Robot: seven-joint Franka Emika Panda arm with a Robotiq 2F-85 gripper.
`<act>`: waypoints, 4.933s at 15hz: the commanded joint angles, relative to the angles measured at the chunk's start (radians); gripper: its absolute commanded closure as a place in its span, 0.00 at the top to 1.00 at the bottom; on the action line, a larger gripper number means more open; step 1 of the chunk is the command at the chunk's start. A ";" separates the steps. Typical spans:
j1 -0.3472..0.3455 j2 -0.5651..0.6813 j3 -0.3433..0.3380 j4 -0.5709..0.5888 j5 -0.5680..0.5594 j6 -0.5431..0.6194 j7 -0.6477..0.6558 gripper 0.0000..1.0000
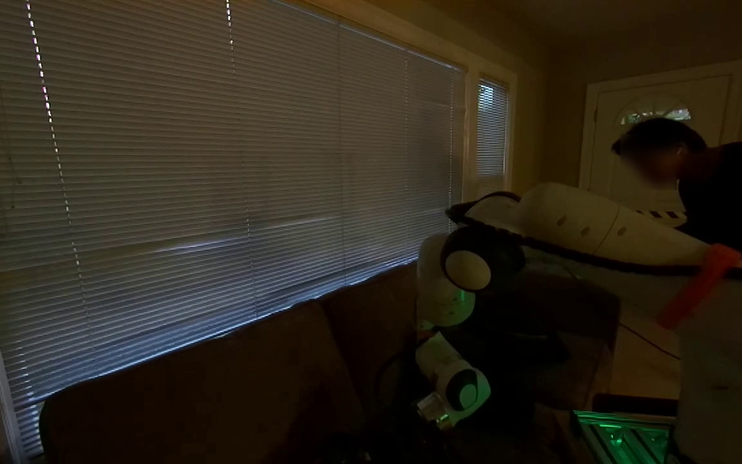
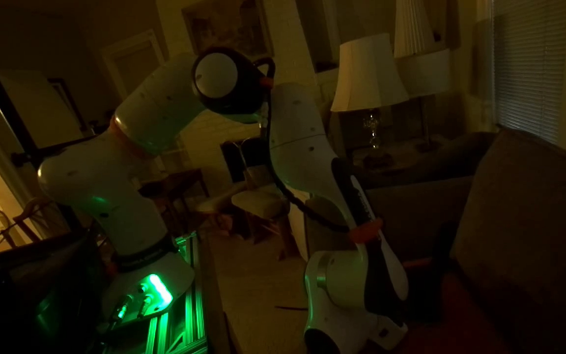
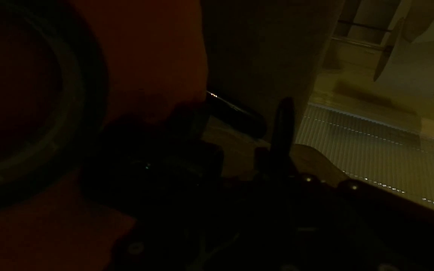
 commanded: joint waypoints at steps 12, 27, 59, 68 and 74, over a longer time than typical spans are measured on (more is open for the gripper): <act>0.089 -0.085 0.003 -0.040 -0.021 0.091 -0.096 0.01; -0.014 -0.105 -0.037 -0.126 -0.001 -0.010 -0.133 0.01; 0.105 -0.183 -0.035 -0.103 0.026 0.298 -0.298 0.01; 0.117 -0.188 -0.031 -0.102 0.035 0.366 -0.360 0.01; 0.124 -0.191 -0.027 -0.101 0.043 0.412 -0.389 0.01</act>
